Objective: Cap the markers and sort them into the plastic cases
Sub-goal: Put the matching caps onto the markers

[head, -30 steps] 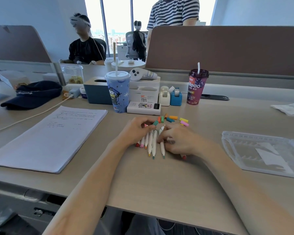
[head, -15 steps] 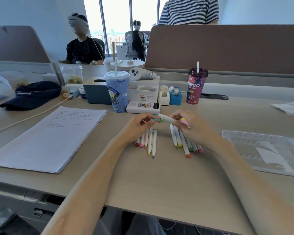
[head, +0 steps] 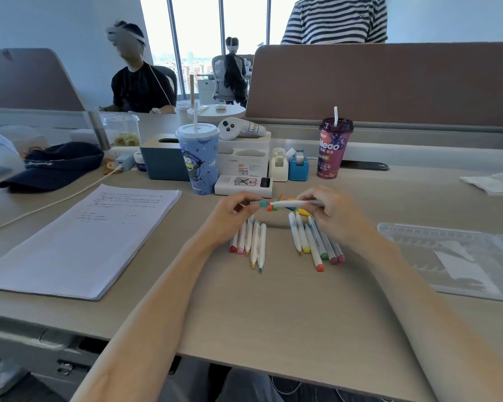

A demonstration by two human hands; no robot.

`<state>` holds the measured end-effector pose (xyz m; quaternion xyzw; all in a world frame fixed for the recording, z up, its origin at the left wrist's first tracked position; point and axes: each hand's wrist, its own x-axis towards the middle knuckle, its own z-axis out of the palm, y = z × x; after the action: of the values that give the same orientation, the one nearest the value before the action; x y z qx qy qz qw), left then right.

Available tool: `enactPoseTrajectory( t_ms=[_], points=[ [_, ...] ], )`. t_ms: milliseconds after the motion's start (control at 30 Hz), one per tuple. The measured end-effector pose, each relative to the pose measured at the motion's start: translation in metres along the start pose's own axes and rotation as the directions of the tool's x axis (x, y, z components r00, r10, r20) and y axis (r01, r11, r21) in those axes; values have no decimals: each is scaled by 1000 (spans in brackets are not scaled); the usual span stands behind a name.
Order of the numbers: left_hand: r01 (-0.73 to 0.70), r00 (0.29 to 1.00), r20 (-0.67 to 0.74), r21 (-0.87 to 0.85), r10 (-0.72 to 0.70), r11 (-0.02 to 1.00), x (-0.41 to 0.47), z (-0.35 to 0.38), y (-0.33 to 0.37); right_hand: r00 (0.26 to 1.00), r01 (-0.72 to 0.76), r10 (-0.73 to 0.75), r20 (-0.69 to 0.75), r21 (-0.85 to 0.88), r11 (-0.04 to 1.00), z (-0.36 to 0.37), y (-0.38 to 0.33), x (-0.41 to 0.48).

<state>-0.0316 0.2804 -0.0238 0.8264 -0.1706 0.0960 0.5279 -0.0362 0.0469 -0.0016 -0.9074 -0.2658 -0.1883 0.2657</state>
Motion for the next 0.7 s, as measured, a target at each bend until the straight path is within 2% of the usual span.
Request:
enactPoseTrajectory(
  t_ms=[233,533,600,700],
  points=[
    [-16,1000,22,1,16,1000,-3,5,6,1000,-2,1,21,13,1000,-1,-11,-1],
    [-28,999,-40,121,33,992,-6,9,3,995,-102,101,17,76,992,10,-28,-3],
    [-21,1000,-2,145,22,989,-5,10,4,992,-98,95,89,38,994,6,-27,-4],
    [-30,999,28,97,27,995,-2,11,9,963,-58,87,255,-120,991,-2,-26,-3]
  ],
)
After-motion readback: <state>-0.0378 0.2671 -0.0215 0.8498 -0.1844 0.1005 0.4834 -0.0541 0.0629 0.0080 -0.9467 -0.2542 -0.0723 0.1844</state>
